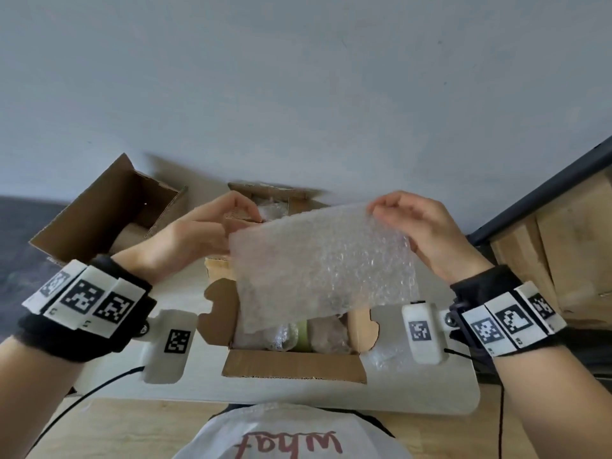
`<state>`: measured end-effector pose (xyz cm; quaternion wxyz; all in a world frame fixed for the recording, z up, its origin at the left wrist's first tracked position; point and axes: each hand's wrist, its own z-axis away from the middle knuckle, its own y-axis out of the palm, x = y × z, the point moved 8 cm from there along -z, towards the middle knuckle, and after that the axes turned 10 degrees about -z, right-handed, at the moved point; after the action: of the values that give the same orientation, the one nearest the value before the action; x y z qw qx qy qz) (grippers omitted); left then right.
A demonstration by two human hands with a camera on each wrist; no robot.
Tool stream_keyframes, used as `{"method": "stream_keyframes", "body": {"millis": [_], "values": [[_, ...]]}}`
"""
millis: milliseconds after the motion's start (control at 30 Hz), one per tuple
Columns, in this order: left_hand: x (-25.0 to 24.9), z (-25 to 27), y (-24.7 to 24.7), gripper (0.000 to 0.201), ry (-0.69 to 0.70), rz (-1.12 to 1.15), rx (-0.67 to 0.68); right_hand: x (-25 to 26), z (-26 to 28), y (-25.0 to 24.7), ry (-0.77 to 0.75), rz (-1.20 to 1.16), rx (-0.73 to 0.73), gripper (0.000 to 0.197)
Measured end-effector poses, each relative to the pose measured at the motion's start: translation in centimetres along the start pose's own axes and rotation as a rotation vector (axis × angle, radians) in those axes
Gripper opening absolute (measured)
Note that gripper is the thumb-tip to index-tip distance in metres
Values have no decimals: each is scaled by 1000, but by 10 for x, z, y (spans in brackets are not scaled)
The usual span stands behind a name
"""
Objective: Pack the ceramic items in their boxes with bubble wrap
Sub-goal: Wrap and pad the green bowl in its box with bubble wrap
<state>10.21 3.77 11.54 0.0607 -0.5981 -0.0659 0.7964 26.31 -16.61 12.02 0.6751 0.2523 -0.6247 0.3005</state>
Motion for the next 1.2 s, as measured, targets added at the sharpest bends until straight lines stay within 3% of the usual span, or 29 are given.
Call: {"method": "stream_keyframes", "body": {"millis": [67, 167, 267, 367, 500, 633, 733, 800, 867, 933, 1067, 1200], "values": [[6, -6, 4, 36, -44, -149, -26, 12, -5, 11, -87, 172, 32, 21], [1, -19, 11, 33, -33, -508, -60, 30, -11, 32, -202, 298, 77, 40], [-9, -30, 11, 19, 23, -666, -200, 50, -12, 38, -308, 423, -72, 45], [-11, -34, -4, 23, -2, -623, -410, 69, 3, 54, -444, 479, -140, 30], [-3, -28, -11, 21, -31, -400, -509, 61, 27, 96, -577, 563, 117, 34], [21, -20, -7, 23, -132, 45, -449, 35, 33, 99, -543, 608, 163, 34], [35, -14, 12, 28, -192, 328, -222, 14, 44, 121, -572, 696, 248, 26], [50, -6, 22, 38, -225, 260, -133, -5, 52, 138, -545, 782, 348, 26], [70, 1, 28, 35, -262, 167, -121, -27, 56, 146, -432, 834, 437, 34], [93, 4, 32, 26, -328, 123, -128, -45, 58, 143, -338, 859, 470, 44], [134, 1, 30, 28, -450, 91, -222, -78, 51, 133, -199, 934, 494, 36], [150, -7, 30, 40, -385, -176, -249, -115, 44, 142, -68, 1026, 600, 43]]}}
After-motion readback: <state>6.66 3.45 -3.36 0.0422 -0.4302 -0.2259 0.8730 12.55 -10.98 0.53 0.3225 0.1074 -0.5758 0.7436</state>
